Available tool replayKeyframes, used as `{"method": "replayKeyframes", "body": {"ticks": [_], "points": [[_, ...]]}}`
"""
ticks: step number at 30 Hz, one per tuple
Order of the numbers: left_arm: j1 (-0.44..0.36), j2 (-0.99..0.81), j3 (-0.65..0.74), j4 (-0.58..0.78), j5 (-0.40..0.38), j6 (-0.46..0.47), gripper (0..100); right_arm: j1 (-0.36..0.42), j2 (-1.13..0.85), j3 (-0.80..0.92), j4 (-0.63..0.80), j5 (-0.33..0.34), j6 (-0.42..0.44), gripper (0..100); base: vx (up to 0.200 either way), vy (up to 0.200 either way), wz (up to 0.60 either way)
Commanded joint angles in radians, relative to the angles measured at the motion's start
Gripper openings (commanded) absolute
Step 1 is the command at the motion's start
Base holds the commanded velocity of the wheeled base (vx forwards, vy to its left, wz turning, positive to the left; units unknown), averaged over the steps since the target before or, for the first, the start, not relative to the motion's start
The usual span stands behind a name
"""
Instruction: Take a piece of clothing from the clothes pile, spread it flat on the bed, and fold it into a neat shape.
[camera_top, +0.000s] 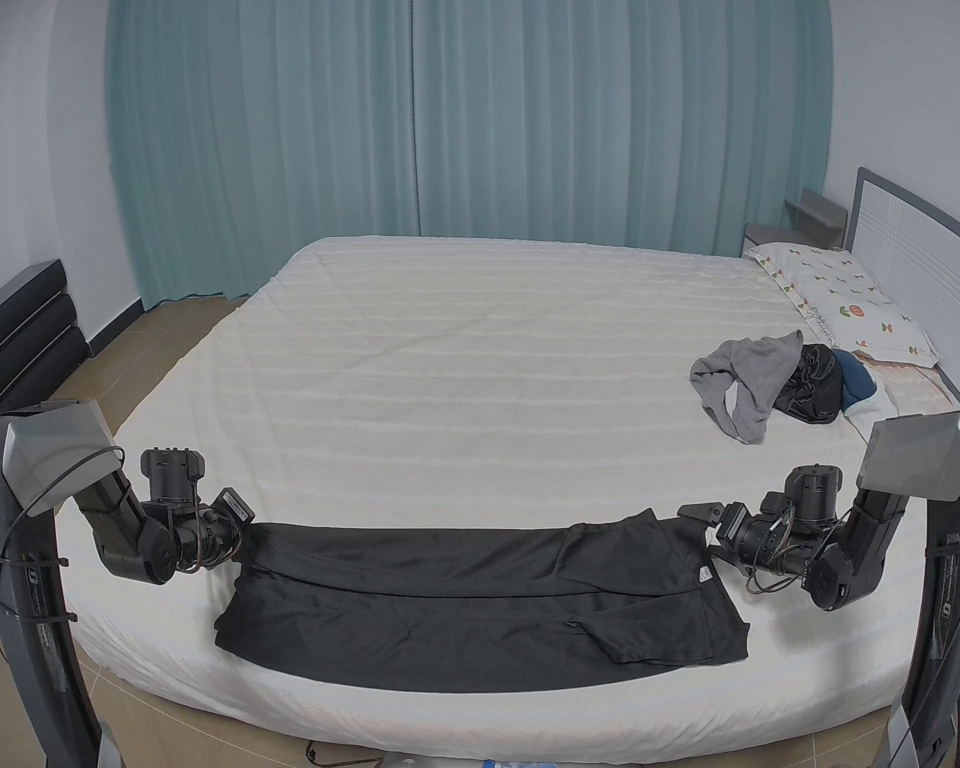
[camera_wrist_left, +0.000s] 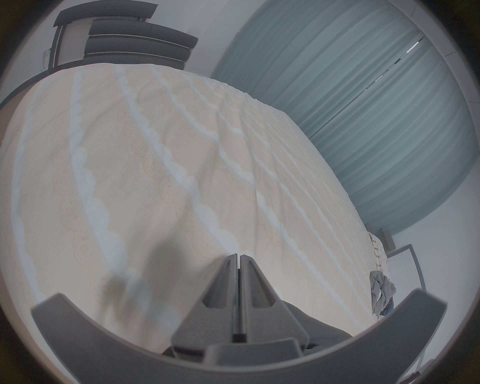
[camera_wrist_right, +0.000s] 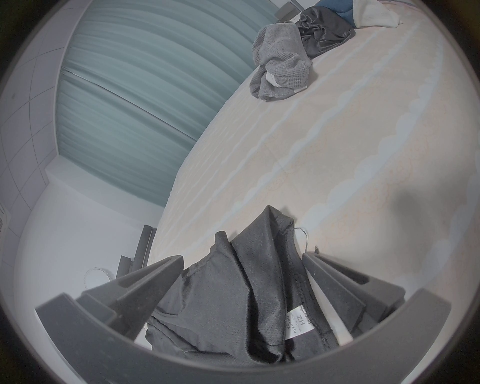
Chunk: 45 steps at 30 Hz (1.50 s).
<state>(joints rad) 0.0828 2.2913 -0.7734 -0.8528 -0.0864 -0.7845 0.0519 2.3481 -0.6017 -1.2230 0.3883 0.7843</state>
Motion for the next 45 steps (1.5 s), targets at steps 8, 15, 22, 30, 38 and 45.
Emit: {"method": "replayKeyframes", "body": {"ticks": [8, 15, 22, 30, 38, 45], "points": [[-0.005, -0.006, 0.011, 0.008, 0.000, 0.001, 0, -0.004, 0.007, -0.013, 0.003, -0.003, 0.001, 100, 0.000, 0.000, 0.00], [-0.006, -0.004, 0.019, 0.009, 0.000, -0.001, 100, 0.002, 0.005, -0.032, 0.003, -0.011, 0.010, 100, 0.000, 0.000, 0.00], [-0.005, -0.004, 0.026, 0.000, 0.000, -0.002, 100, 0.011, 0.013, -0.046, 0.005, -0.016, 0.009, 100, 0.000, 0.000, 0.00], [0.002, -0.001, 0.034, -0.003, -0.015, -0.004, 100, 0.031, -0.004, -0.026, 0.005, -0.072, 0.004, 100, 0.000, 0.000, 0.00], [0.011, -0.001, 0.036, -0.003, -0.019, -0.006, 100, 0.048, -0.072, 0.079, 0.011, -0.077, -0.020, 100, 0.000, 0.000, 0.00], [0.011, -0.001, 0.036, -0.003, -0.019, -0.004, 100, 0.054, -0.050, 0.112, 0.022, -0.077, -0.097, 100, 0.000, 0.000, 0.00]]}}
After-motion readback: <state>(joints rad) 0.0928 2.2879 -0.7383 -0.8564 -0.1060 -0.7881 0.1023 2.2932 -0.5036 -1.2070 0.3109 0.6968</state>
